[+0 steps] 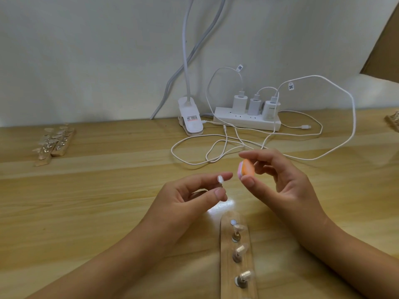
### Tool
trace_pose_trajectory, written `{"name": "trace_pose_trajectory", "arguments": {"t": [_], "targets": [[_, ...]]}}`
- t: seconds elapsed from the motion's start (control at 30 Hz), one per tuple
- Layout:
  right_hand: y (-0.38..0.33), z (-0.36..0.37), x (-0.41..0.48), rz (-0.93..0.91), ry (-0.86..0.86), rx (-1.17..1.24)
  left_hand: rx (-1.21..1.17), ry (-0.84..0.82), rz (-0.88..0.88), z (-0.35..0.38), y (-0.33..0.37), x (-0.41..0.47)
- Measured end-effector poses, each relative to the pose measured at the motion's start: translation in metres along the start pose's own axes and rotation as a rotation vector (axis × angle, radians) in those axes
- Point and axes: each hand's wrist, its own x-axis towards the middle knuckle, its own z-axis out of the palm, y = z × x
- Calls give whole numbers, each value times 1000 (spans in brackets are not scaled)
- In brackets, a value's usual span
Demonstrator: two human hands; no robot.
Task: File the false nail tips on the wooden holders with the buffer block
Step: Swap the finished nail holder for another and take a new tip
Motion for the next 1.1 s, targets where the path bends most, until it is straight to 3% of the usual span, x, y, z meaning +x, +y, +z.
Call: {"name": "trace_pose_trajectory", "arguments": {"t": [0.33, 0.63, 0.87, 1.1], "targets": [[0, -1, 1, 2, -17, -12, -329, -81, -98, -5, -9, 10], [-4, -2, -1, 14, -25, 42, -565, -85, -306, -8, -6, 15], [-10, 4, -6, -276, -92, -88, -787, -148, -449, -11, -1, 14], [-11, 4, -7, -304, -82, -106, -801, -152, -461, -12, 0, 14]]}}
